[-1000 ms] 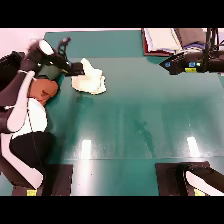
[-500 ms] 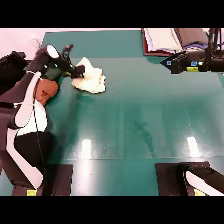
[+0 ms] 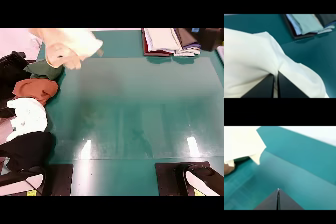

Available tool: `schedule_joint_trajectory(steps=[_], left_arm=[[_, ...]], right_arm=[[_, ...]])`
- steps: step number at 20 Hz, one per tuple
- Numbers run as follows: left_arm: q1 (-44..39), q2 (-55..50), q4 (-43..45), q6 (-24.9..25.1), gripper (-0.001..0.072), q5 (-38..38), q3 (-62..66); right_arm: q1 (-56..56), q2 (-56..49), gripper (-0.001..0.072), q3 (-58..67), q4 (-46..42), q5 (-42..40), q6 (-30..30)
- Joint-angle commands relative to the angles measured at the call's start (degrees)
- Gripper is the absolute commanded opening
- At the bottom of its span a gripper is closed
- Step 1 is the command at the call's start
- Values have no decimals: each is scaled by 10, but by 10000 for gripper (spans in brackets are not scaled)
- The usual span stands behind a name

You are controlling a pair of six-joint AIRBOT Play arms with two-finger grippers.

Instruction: Fold the shirts.

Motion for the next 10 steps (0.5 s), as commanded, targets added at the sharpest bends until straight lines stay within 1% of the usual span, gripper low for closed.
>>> schedule_joint_trajectory(steps=[1, 3, 4, 5, 7, 10], left_arm=[[0, 77, -41, 7, 24, -59, -14], [0, 77, -71, 7, 24, -103, -40], [-2, 77, -84, 7, 24, -111, -65], [-16, 77, -78, 12, 24, -112, -96], [-75, 77, -46, 17, 25, -106, -165], [-196, 76, 7, 17, 24, -44, -280]], right_arm=[[0, 19, 19, 26, -3, 0, 0], [0, 24, 19, 26, -3, 1, 6], [0, 24, 19, 26, -3, 0, 18], [0, 24, 19, 26, -3, 1, 25], [0, 24, 19, 26, -3, 2, 29], [0, 24, 19, 26, -3, 7, 39]])
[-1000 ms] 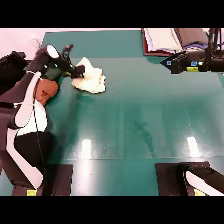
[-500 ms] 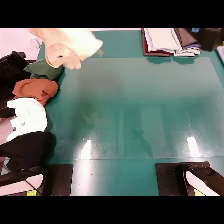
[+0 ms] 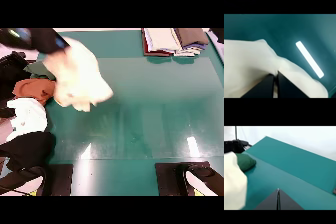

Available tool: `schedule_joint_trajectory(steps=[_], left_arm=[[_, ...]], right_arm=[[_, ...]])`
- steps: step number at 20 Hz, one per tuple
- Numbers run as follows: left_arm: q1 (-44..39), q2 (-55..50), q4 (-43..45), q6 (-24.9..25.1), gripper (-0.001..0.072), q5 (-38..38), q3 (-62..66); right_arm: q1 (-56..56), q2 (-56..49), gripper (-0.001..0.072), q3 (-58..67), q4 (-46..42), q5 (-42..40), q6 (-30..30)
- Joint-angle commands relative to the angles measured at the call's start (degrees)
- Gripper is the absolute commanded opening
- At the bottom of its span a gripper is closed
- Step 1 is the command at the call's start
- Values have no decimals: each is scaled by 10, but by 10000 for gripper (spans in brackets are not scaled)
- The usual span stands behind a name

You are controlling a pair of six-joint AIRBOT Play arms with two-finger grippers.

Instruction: Fold the shirts.

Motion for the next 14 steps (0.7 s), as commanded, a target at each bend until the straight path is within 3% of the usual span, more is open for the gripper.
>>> schedule_joint_trajectory(steps=[1, 2, 4, 8, 14], left_arm=[[-119, 1, 38, 3, 26, 65, -126], [-151, -3, 37, 6, 40, 100, -159], [-191, -17, 36, 7, 640, 159, -188], [-153, -24, 42, 4, 651, 210, -184], [-19, -57, 42, -13, 651, 140, -190]], right_arm=[[0, 1, 19, 1, 0, 9, 15], [0, 1, 19, 1, 0, 12, 18], [0, 1, 19, 1, 0, 18, 22], [0, 1, 19, 1, 0, 44, 27], [0, 1, 19, 1, 0, 73, 29]])
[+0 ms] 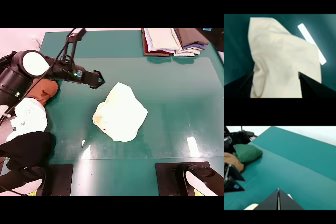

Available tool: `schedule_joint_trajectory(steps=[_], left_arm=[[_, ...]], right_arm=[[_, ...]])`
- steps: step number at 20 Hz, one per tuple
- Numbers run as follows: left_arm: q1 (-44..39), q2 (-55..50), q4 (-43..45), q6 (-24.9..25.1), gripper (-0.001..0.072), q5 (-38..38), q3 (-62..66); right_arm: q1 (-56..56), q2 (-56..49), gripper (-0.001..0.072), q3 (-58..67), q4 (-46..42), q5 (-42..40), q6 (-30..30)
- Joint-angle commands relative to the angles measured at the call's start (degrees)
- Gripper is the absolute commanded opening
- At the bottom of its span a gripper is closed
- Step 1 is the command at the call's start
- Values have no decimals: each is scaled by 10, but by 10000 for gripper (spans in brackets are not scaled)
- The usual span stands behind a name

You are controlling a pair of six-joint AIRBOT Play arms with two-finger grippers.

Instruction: Fold the shirts.

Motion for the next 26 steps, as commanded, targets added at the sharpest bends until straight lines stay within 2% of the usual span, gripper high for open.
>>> schedule_joint_trajectory(steps=[1, 11, 14, 18, 19, 20, 21, 22, 26], left_arm=[[51, -31, 0, -5, 652, -45, -5], [53, -209, -76, 15, 652, -181, -5], [44, -225, -101, 35, 652, -219, -5], [16, -225, -99, 53, 651, -221, -5], [10, -225, -99, 58, 614, -220, -5], [10, -225, -100, 59, 360, -219, -5], [12, -225, -97, 60, 47, -219, -5], [17, -223, -95, 63, 27, -222, -4], [79, -167, -42, 64, 26, -218, 19]], right_arm=[[0, 0, 19, 0, 0, 15, 2], [0, 0, 19, 0, 0, 16, 3], [0, 0, 19, 0, 0, 15, 3], [0, -2, 19, 0, 0, 15, 3], [0, -2, 19, 0, 0, 15, 3], [0, -2, 19, 0, 0, 15, 3], [0, -2, 19, 0, 0, 16, 3], [0, -2, 19, 0, 0, 16, 3], [0, -1, 19, -20, 0, 15, 3]])
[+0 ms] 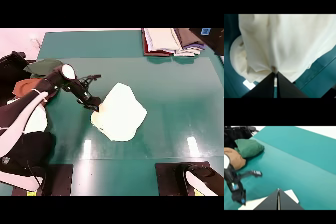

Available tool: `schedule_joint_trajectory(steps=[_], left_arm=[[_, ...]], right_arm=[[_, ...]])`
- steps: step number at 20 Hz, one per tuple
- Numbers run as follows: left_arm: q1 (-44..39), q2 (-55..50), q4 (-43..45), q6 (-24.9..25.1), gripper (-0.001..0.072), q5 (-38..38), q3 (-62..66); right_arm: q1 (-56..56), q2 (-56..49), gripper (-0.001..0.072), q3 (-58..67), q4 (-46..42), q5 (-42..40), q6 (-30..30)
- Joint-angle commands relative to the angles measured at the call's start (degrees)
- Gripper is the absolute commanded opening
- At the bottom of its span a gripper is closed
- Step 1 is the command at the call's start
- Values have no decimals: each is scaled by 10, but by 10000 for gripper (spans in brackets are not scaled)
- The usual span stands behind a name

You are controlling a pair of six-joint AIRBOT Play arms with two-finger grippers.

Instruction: Fold the shirts.

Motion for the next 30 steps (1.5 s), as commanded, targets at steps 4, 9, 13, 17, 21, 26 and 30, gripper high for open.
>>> schedule_joint_trajectory(steps=[4, 9, 13, 17, 21, 26, 30], left_arm=[[109, 104, 78, 4, 26, 2, 63], [122, 128, 83, 4, 27, -3, 76], [122, 128, 83, 4, 27, -2, 76], [122, 128, 83, 4, 27, -1, 76], [122, 128, 83, 4, 27, -2, 76], [122, 128, 82, 4, 27, -2, 76], [122, 141, 82, 3, 26, 0, 78]], right_arm=[[0, -2, 19, -124, -1, -37, 26], [12, -98, 116, -251, 6, -99, 38], [69, -246, 459, -261, 54, -190, 38], [128, -402, 458, -197, 100, -233, 38], [173, -519, 458, -96, 109, -222, 38], [193, -602, 430, 14, 109, -174, 38], [190, -599, 17, 75, 106, -148, 11]])
